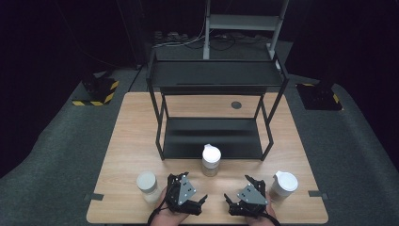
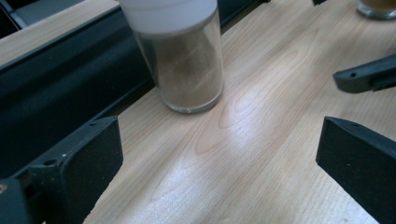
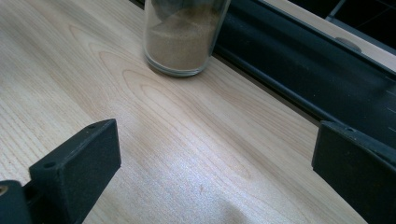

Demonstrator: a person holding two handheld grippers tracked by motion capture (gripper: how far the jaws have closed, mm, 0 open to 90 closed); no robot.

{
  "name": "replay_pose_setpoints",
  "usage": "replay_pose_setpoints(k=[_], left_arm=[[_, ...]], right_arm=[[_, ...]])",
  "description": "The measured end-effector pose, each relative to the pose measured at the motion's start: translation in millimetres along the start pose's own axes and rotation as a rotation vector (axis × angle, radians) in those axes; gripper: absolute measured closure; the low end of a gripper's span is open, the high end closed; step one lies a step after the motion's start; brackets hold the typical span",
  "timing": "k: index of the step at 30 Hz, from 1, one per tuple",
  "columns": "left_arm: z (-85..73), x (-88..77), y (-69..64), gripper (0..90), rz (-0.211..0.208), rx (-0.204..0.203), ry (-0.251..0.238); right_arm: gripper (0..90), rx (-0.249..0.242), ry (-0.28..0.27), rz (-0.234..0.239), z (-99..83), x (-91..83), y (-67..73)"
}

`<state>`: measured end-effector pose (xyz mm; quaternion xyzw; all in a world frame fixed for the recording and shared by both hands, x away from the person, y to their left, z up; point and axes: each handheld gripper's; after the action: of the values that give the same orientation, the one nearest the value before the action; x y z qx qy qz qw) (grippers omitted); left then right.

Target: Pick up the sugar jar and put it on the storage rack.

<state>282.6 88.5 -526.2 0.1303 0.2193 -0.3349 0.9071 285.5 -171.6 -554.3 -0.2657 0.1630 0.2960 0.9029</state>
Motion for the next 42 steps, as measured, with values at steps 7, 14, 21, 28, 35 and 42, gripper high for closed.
replay_pose_setpoints(k=[7, 14, 21, 28, 35, 42], left_arm=[[9.2, -11.6, -2.7, 0.7, -0.012, -0.005, -0.031], [19.8, -25.6, -4.9, 0.7, -0.023, -0.005, -0.065], [26.1, -36.6, -4.2, 0.6, -0.028, -0.004, -0.085], [30.2, -45.8, -0.3, 0.6, -0.026, -0.013, -0.101], [34.2, -57.7, 3.5, 0.6, -0.029, -0.032, -0.123], [35.8, -68.5, 8.9, 0.5, -0.016, -0.039, -0.141]], right_arm=[[0.4, -0.002, -0.002, 0.0, 0.0, -0.1, 0.1], [0.4, 0.005, -0.003, 0.004, -0.2, -0.1, -0.7], [0.4, 0.003, -0.003, 0.006, -0.1, -0.1, -0.4], [0.4, 0.002, -0.004, 0.007, -0.2, -0.3, -0.5], [0.4, 0.003, -0.007, 0.008, -0.5, -0.4, -1.3], [0.4, 0.0, -0.008, 0.01, -0.6, -0.5, -1.4]])
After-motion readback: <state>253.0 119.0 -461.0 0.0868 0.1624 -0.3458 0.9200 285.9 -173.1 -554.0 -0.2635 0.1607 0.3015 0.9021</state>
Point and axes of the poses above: each handheld gripper's, and its own axes: x roughly forward along the jaws, z roughly out of its top, y roughly to its left, and after that the axes turned 7 degrees about -x, right-handed
